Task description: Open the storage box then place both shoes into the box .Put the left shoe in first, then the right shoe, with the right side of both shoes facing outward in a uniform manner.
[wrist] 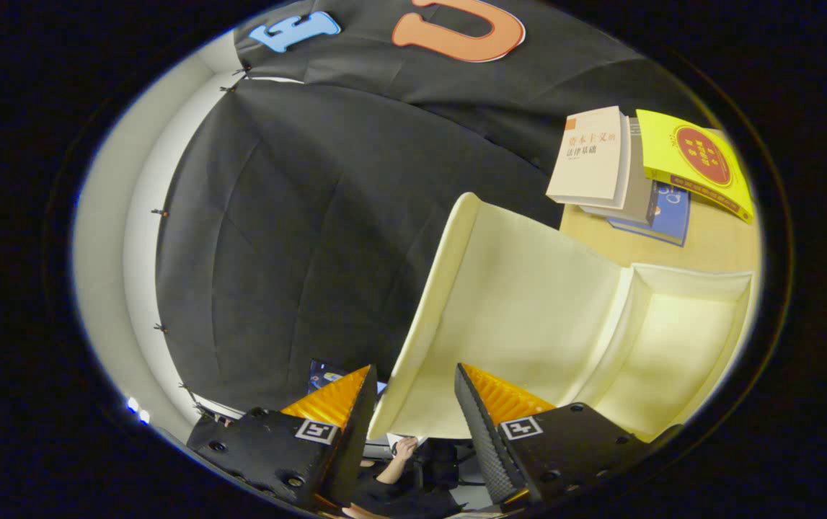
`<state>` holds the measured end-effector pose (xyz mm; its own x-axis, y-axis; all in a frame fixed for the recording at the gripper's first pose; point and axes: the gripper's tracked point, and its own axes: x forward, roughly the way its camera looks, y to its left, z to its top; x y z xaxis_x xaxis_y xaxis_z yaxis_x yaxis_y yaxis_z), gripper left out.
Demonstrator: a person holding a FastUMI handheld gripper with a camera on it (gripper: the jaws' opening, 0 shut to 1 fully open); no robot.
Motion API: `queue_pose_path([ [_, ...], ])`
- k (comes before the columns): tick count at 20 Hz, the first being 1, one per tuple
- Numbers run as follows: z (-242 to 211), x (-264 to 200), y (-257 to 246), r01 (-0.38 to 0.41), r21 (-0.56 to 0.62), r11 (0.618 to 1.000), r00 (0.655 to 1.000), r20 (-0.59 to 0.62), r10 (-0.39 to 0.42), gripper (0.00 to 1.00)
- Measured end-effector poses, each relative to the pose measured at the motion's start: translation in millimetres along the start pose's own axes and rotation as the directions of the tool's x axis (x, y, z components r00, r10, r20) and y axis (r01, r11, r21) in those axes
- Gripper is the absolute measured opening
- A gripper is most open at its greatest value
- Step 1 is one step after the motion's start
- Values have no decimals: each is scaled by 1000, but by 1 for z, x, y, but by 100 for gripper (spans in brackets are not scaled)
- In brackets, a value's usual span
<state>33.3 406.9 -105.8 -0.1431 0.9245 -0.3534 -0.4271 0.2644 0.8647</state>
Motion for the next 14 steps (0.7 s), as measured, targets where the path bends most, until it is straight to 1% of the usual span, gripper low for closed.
queue_pose_path([
  [3,0,5,1,13,20,1000,1000,9,-14,86],
  [5,0,2,-7,35,31,999,999,10,-35,90],
  [6,-1,-3,-14,55,28,998,998,11,-55,94],
  [8,-4,-15,-34,105,24,994,994,15,-106,94],
  [10,-5,-32,-60,177,18,984,984,28,-177,95],
  [14,-15,-82,-112,313,23,950,949,42,-314,95],
])
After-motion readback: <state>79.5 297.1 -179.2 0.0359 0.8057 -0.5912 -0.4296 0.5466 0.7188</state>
